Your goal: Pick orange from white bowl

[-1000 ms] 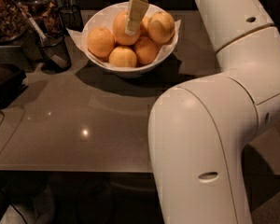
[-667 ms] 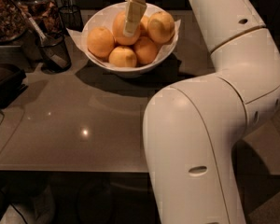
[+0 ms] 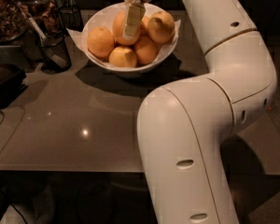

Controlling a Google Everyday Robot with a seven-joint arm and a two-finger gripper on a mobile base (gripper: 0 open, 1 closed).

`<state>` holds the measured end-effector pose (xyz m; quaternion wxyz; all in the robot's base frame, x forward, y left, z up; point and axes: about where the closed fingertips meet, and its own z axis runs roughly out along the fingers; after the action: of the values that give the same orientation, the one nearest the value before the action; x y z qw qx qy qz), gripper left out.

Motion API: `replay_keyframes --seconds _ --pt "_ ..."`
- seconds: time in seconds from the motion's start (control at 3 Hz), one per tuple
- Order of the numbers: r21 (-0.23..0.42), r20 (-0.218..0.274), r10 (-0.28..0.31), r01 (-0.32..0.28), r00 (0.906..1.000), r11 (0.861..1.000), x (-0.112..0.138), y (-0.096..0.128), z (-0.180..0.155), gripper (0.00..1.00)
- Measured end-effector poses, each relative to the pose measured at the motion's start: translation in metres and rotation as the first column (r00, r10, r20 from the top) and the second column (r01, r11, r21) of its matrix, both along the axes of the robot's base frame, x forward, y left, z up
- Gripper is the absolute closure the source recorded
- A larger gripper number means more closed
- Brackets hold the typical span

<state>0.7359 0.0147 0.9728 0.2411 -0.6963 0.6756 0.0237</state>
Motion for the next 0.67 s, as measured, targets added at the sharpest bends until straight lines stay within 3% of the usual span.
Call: replay_keyframes --seconds 0.67 --pt "0.005 -0.031 0.006 -0.006 0.9995 1.000 0.0048 0.0050 -0.0168 0.20"
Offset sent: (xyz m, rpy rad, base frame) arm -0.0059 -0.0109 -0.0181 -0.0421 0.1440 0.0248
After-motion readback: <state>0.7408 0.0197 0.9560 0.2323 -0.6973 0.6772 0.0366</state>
